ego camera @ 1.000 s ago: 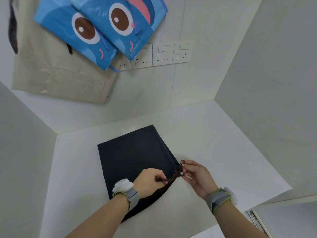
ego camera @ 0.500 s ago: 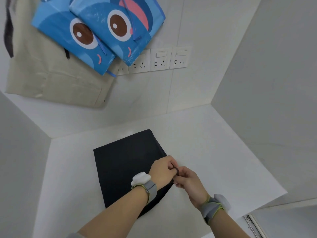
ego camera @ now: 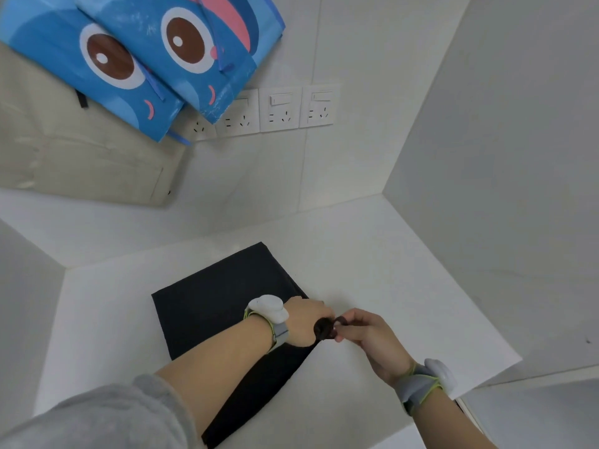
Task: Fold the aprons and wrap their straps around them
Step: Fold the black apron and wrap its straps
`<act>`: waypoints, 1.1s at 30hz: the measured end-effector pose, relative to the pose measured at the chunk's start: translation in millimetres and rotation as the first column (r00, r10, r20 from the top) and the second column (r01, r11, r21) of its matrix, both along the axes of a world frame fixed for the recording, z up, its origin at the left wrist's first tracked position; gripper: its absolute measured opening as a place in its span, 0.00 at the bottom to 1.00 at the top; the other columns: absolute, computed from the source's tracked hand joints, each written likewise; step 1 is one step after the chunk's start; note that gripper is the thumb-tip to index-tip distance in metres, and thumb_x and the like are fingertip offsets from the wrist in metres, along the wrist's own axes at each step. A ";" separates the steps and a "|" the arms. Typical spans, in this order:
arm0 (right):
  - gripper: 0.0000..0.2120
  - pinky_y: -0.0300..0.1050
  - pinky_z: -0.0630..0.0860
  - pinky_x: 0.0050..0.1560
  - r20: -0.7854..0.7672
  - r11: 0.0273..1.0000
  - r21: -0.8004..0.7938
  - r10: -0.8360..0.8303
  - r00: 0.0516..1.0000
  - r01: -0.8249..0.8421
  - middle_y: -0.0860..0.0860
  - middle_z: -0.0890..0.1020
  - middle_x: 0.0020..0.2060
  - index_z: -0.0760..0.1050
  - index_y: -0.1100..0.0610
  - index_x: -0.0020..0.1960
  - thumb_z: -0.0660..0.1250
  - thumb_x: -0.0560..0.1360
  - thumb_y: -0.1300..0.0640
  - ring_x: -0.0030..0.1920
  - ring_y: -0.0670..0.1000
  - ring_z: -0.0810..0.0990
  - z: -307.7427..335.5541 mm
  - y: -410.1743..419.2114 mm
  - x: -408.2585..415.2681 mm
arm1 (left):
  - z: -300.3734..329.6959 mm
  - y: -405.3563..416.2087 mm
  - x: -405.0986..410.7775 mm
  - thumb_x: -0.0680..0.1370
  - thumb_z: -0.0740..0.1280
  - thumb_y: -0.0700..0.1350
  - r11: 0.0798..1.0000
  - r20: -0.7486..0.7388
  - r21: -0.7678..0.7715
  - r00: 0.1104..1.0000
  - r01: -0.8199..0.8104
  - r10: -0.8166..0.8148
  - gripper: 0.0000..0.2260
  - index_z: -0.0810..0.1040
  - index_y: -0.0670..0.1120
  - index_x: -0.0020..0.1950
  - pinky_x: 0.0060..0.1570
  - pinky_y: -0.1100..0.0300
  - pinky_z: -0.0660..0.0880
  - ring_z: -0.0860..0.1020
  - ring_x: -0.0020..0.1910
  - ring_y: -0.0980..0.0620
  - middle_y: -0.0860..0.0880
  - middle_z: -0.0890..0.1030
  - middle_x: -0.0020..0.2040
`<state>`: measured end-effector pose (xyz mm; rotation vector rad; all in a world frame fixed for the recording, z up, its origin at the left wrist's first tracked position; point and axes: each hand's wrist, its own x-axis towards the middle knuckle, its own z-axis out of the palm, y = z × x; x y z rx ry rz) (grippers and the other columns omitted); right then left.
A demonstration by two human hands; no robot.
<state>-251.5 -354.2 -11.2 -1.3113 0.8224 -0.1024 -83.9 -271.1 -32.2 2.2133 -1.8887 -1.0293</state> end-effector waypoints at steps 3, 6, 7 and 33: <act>0.06 0.45 0.78 0.52 0.081 0.991 0.124 -0.066 0.995 0.056 0.61 0.80 0.36 0.79 0.67 0.45 0.70 0.69 0.67 0.42 0.57 0.80 1.6 -7.7 -4.2 | -5.1 -17.9 -0.2 0.77 0.60 0.42 0.988 0.105 0.099 0.986 0.121 -0.131 0.14 0.72 0.51 0.62 0.75 0.41 0.50 0.69 0.69 0.45 0.48 0.72 0.63; 0.05 0.43 0.78 0.46 0.067 0.995 0.081 -0.057 0.996 0.051 0.58 0.78 0.33 0.78 0.66 0.47 0.66 0.75 0.64 0.38 0.54 0.78 5.7 -15.9 -5.5 | 3.5 -34.5 -1.9 0.77 0.61 0.45 0.975 0.190 0.100 0.958 0.199 -0.215 0.10 0.74 0.48 0.57 0.72 0.40 0.54 0.73 0.63 0.44 0.47 0.75 0.58; 0.07 0.42 0.78 0.44 0.051 0.999 0.035 -0.042 0.998 0.040 0.57 0.77 0.32 0.78 0.66 0.48 0.62 0.79 0.64 0.36 0.53 0.77 7.1 -19.7 -4.4 | 8.7 -37.8 -3.0 0.77 0.61 0.46 0.973 0.211 0.083 0.950 0.216 -0.229 0.09 0.75 0.47 0.55 0.70 0.42 0.58 0.75 0.59 0.43 0.46 0.76 0.56; 0.07 0.52 0.72 0.47 0.401 0.908 -0.418 0.212 0.891 -0.028 0.53 0.73 0.30 0.80 0.63 0.48 0.63 0.78 0.64 0.28 0.50 0.68 252.2 0.6 143.1 | 210.2 60.8 85.7 0.74 0.72 0.44 0.450 -0.512 -0.604 0.753 -0.658 0.414 0.04 0.84 0.50 0.48 0.47 0.66 0.75 0.80 0.40 0.63 0.58 0.83 0.40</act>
